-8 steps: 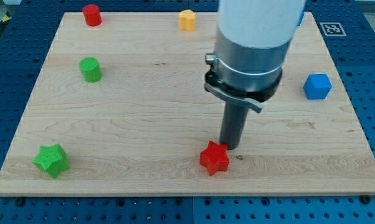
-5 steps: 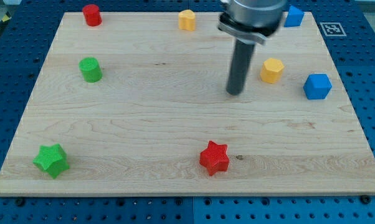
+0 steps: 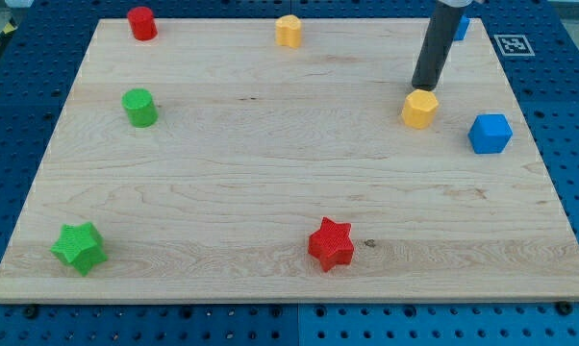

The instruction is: Push the yellow hexagon to the bottom right

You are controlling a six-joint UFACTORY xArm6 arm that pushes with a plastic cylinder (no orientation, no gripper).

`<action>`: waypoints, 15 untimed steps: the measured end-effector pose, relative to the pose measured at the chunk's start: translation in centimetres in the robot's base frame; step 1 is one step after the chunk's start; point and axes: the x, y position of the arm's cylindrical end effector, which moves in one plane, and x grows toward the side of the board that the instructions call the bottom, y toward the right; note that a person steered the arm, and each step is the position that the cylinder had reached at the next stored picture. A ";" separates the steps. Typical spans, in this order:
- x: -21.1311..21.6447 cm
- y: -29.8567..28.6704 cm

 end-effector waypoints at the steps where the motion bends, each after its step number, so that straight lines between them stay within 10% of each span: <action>1: 1.8 -2.1; 12: 19.4 5.1; 15: 14.3 -1.2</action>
